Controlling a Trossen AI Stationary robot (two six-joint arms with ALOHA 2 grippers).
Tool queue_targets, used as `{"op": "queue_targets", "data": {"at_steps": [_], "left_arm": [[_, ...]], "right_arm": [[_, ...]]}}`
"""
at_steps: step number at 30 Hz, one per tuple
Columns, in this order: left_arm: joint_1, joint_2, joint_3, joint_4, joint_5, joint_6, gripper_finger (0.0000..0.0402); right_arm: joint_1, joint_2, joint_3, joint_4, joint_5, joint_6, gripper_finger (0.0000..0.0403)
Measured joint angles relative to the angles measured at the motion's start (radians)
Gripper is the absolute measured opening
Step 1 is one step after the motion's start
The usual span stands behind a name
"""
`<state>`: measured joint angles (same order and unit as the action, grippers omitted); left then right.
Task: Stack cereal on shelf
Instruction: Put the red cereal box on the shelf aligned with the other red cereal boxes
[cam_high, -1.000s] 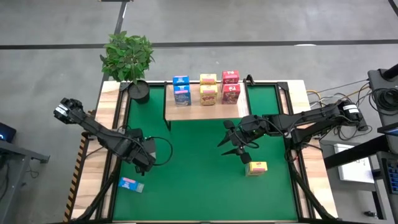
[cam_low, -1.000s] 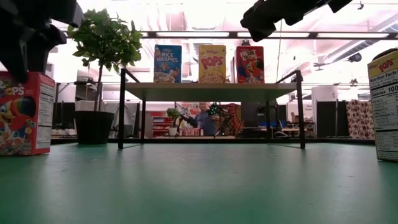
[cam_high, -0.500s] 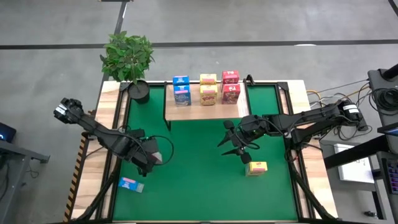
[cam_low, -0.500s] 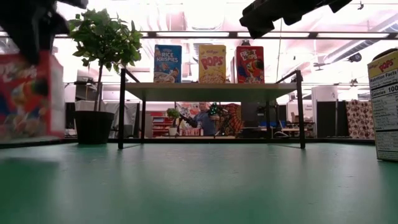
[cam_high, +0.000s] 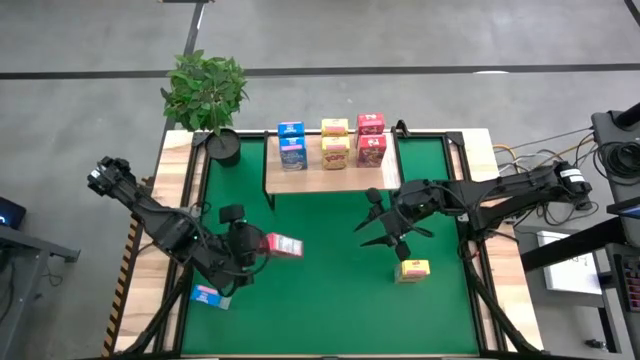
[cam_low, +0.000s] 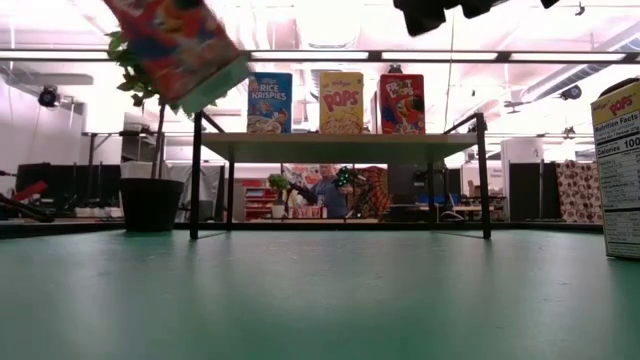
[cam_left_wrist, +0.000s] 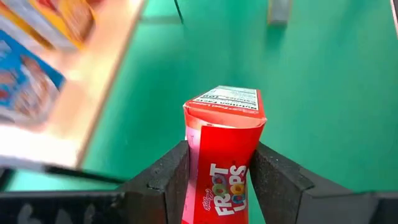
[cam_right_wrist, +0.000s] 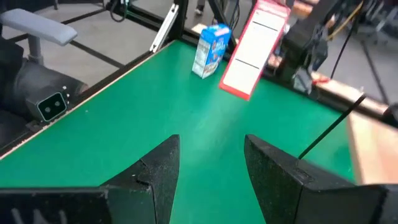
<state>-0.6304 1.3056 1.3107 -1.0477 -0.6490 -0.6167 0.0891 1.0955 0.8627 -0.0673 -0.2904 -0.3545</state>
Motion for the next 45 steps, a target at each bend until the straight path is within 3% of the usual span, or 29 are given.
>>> {"op": "queue_targets", "data": {"at_steps": [4, 16, 29, 45], "left_arm": [[-0.005, 0.000, -0.018, 0.071, -0.091, 0.063, 0.0139], [-0.005, 0.002, -0.023, 0.126, -0.143, 0.085, 0.0139], [0.006, 0.034, -0.016, 0.239, -0.309, 0.211, 0.0139], [0.207, 0.038, -0.016, 0.323, -0.277, 0.480, 0.0139]], "right_arm": [[0.000, -0.015, 0.000, 0.003, -0.006, -0.033, 0.0169], [0.000, -0.014, 0.000, -0.006, -0.007, -0.016, 0.0169], [0.023, -0.030, 0.000, -0.055, -0.008, -0.009, 0.0169], [0.023, -0.044, 0.000, -0.152, -0.006, 0.039, 0.0169]]}}
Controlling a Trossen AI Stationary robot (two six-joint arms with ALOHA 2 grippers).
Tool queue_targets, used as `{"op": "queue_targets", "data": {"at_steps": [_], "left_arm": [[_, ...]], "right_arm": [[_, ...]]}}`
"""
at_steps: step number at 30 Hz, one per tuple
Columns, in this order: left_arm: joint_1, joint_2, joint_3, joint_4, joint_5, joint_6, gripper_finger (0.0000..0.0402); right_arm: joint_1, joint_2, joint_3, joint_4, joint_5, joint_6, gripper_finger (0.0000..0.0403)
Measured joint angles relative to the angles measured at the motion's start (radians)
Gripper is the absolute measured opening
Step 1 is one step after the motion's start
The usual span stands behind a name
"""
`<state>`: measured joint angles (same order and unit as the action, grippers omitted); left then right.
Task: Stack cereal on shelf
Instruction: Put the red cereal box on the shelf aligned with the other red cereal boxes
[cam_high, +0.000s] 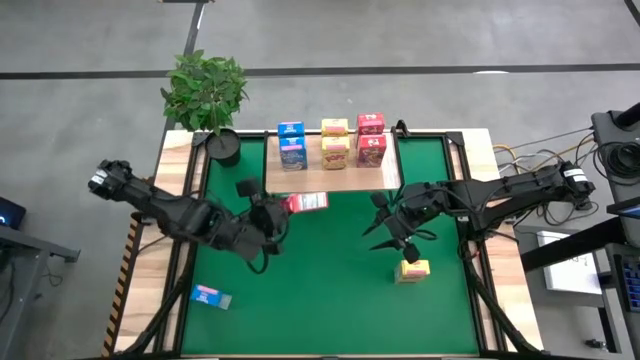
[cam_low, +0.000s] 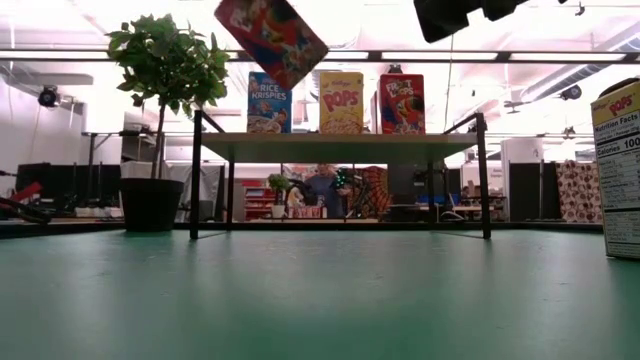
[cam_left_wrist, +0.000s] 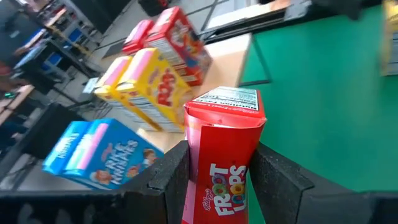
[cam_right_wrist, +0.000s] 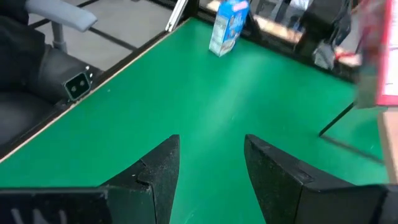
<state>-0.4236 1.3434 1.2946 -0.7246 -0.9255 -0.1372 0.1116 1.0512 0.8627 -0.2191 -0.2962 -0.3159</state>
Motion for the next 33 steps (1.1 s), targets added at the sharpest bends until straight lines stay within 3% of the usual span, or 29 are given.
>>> {"op": "queue_targets", "data": {"at_steps": [3, 8, 10, 14, 20, 25, 33], "left_arm": [[0.053, 0.000, 0.009, 0.018, 0.021, 0.036, 0.0139], [0.135, 0.000, 0.055, 0.089, 0.190, 0.119, 0.0139], [0.164, 0.006, 0.097, 0.083, 0.211, 0.132, 0.0139], [0.226, 0.027, 0.209, 0.002, 0.239, 0.146, 0.0139], [0.328, 0.061, 0.356, -0.189, 0.407, 0.123, 0.0139], [0.346, 0.067, 0.379, -0.310, 0.420, 0.045, 0.0139], [0.343, 0.072, 0.373, -0.324, 0.454, -0.022, 0.0139]], "right_arm": [[0.000, -0.001, 0.000, -0.023, 0.000, 0.013, 0.0169], [0.000, -0.009, 0.000, -0.066, 0.000, 0.045, 0.0169], [0.000, -0.013, -0.007, -0.071, 0.000, 0.061, 0.0169], [0.000, -0.021, -0.020, -0.075, 0.000, 0.063, 0.0169], [0.000, -0.029, -0.030, -0.074, 0.000, 0.058, 0.0169], [0.000, -0.029, -0.034, -0.073, 0.000, 0.055, 0.0169], [0.000, -0.029, -0.034, -0.068, 0.000, 0.052, 0.0169]]}}
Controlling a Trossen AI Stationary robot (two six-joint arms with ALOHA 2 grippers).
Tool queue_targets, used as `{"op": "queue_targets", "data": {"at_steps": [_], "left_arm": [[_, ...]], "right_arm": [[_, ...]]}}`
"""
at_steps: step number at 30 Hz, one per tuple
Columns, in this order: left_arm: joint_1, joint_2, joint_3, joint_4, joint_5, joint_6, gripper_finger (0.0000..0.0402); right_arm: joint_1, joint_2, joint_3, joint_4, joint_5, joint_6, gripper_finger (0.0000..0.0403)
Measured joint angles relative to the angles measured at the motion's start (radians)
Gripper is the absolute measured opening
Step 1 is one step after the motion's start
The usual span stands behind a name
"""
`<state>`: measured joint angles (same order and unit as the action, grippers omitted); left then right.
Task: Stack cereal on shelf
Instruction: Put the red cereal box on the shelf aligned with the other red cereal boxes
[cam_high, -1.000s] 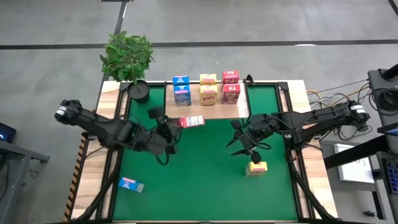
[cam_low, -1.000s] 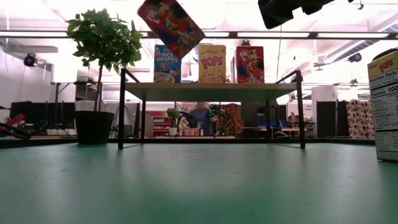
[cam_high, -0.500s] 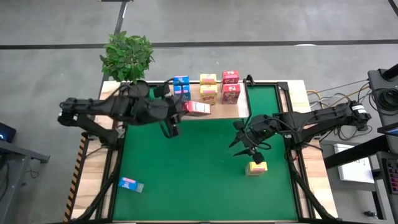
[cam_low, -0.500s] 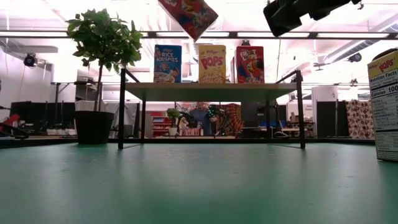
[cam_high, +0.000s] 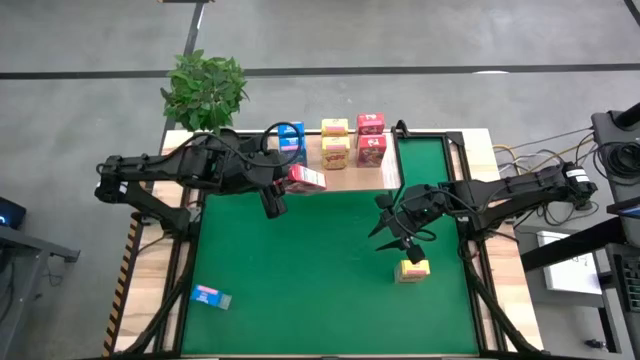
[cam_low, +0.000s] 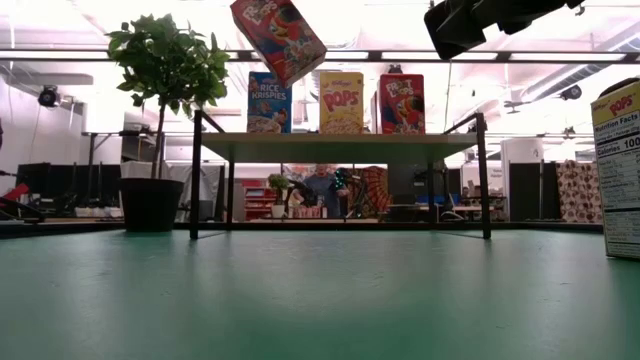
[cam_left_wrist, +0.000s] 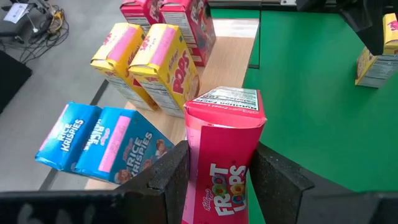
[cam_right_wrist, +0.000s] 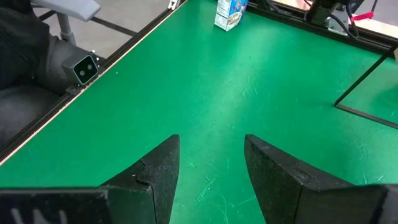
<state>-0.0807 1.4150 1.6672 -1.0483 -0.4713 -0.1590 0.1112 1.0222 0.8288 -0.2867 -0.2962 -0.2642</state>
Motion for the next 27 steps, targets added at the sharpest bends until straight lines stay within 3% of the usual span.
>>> {"op": "queue_targets", "data": {"at_steps": [14, 27], "left_arm": [[-0.001, 0.101, 0.002, 0.009, 0.018, 0.001, 0.0139], [0.036, 0.178, 0.008, 0.020, 0.021, 0.095, 0.0139]], "right_arm": [[0.000, 0.000, 0.000, 0.008, 0.000, -0.011, 0.0169], [0.000, 0.000, 0.000, 0.013, 0.001, -0.009, 0.0169]]}}
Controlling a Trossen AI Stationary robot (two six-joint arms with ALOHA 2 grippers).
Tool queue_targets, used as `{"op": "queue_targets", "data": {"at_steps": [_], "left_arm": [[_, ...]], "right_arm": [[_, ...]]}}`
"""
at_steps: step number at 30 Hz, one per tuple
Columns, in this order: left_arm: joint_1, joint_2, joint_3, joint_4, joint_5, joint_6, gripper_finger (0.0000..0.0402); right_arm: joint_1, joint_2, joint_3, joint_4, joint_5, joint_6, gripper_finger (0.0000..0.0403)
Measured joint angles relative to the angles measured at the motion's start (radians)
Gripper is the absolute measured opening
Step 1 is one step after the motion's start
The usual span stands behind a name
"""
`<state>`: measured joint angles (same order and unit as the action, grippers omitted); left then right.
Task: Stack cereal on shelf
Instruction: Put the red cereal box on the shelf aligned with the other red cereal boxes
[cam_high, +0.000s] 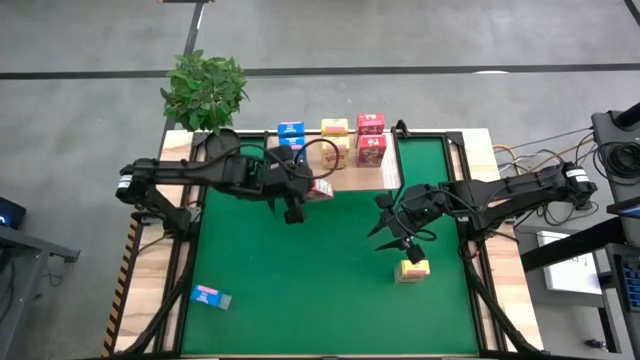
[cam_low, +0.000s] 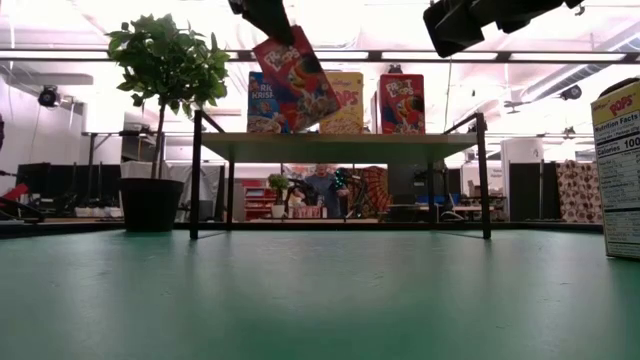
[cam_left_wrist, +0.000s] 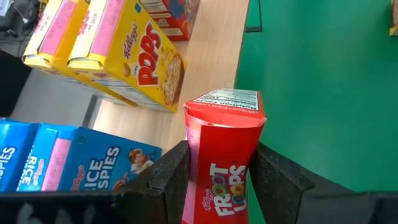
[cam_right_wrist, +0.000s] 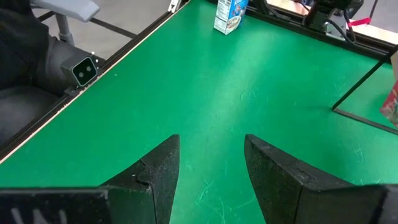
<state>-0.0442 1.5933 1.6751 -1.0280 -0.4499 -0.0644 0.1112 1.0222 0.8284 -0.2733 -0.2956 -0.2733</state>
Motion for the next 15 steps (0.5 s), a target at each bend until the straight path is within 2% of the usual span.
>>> {"op": "queue_targets", "data": {"at_steps": [15], "left_arm": [[0.028, 0.000, 0.002, 0.001, 0.026, 0.003, 0.0139]], "right_arm": [[0.000, 0.000, 0.000, 0.002, 0.000, -0.014, 0.0169]]}}
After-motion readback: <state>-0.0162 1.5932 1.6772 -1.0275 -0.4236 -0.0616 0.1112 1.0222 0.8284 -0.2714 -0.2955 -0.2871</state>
